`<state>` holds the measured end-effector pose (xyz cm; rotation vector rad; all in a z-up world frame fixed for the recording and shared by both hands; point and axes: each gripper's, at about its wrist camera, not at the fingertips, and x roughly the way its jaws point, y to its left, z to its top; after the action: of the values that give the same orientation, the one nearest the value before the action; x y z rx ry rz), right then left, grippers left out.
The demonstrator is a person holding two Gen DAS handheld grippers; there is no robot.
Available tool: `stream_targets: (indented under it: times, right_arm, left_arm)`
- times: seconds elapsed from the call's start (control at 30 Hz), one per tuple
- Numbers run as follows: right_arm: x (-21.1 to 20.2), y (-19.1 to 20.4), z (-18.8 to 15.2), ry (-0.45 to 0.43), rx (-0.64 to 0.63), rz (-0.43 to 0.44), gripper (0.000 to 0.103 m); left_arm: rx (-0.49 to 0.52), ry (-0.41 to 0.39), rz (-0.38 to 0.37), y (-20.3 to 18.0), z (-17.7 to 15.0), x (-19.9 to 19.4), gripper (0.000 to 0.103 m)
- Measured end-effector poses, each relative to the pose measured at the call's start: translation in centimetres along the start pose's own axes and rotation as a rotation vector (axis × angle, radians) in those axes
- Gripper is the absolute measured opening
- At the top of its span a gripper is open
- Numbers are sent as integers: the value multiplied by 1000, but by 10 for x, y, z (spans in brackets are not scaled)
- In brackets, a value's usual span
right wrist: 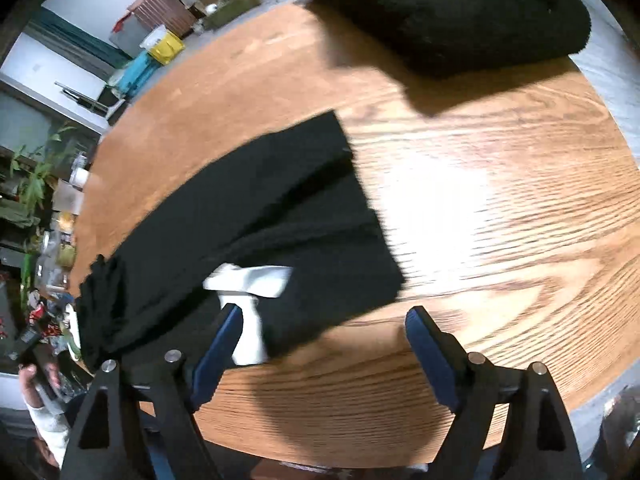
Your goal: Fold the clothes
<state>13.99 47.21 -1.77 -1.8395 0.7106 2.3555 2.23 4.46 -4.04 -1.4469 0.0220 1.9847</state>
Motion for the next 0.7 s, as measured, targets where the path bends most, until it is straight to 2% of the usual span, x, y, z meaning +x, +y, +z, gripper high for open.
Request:
stream_targets:
  times: [0.1, 0.13, 0.17, 0.2, 0.23, 0.27, 0.33, 0.5, 0.57, 0.63, 0.7]
  right_arm:
    - [8, -2, 8, 11, -20, 35, 75]
    - [12, 1, 11, -1, -44, 2, 62]
    - [16, 4, 15, -14, -68, -32, 54]
    - [18, -2, 22, -3, -63, -13, 52]
    - [21, -9, 28, 7, -58, 6, 53]
    - [23, -16, 35, 18, -54, 26, 63]
    - [27, -29, 48, 39, -44, 64, 70]
    - [33, -33, 60, 106, -58, 125, 71]
    - [40, -26, 66, 131, -83, 133, 76]
    - [46, -20, 72, 135, -95, 135, 78]
    - [54, -11, 80, 133, -108, 138, 84]
  left_arm:
    - [26, 25, -28, -23, -2, 14, 88]
    - [43, 39, -32, -33, -3, 20, 88]
    - [60, 52, -37, -42, -5, 26, 88]
    - [78, 66, -41, -51, -6, 32, 88]
    - [95, 79, -43, -60, -7, 38, 88]
    - [112, 90, -35, -66, -9, 42, 88]
    - [129, 110, -34, -74, -9, 49, 88]
    - [107, 115, -68, -78, 0, 60, 88]
    - [115, 117, -107, -84, 1, 63, 88]
    - [152, 134, -125, -96, 1, 67, 88]
    - [187, 155, -116, -107, -2, 74, 88]
